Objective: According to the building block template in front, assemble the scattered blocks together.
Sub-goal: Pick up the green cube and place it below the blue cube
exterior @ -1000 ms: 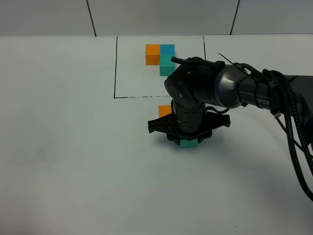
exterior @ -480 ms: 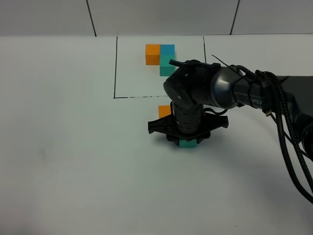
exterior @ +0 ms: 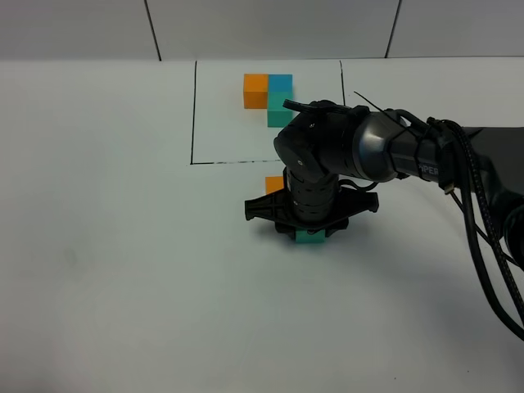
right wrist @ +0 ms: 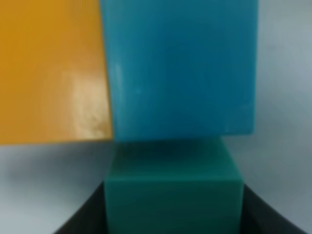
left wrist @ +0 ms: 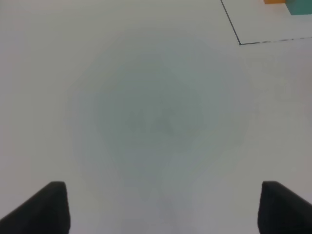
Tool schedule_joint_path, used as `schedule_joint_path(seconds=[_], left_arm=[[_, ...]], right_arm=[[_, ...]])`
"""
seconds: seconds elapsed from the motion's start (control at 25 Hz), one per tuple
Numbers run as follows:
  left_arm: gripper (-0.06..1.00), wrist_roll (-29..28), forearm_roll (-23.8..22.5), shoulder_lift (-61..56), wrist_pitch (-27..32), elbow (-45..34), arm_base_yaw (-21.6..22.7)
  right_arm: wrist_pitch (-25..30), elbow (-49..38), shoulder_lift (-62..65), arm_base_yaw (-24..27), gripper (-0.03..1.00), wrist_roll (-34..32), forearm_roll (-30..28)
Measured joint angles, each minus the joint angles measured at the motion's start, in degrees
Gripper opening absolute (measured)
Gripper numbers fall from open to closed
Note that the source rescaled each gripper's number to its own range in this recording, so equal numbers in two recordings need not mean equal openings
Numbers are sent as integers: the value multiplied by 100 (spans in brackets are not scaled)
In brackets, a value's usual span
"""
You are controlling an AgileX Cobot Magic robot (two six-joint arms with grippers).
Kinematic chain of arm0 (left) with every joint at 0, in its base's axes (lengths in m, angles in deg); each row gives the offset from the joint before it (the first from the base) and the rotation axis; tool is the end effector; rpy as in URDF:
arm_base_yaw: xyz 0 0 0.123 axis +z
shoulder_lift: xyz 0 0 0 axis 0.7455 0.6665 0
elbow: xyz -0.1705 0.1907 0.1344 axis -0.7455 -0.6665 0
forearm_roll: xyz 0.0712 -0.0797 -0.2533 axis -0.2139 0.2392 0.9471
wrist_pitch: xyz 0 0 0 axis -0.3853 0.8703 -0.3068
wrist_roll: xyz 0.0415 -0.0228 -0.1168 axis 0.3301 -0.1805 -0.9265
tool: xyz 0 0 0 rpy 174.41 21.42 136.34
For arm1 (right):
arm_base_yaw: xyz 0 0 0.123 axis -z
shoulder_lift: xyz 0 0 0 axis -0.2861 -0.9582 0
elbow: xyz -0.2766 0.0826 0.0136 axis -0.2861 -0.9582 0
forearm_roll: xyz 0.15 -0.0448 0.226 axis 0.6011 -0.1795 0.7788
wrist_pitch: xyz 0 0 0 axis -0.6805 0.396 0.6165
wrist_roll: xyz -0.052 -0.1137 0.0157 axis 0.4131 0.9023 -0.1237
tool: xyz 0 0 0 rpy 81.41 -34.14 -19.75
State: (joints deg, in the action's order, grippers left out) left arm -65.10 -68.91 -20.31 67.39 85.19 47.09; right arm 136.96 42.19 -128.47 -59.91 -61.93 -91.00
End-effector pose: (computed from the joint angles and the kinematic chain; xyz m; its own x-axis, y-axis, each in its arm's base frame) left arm 0.0423 -0.0086 0.2766 -0.4292 0.0331 -0.9026 0.0852 0.9964 -0.0040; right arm 0.3353 0.2901 0.0756 -0.9746 -0.1031 -0.1988 -0.0980 0.9946 -0.0353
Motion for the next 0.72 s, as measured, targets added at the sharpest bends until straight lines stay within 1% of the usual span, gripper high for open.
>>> schedule_joint_path(seconds=[0.72], left_arm=[[68,0,0,0,0,0,0]], right_arm=[[-68,0,-11,5,2,-34,-37]])
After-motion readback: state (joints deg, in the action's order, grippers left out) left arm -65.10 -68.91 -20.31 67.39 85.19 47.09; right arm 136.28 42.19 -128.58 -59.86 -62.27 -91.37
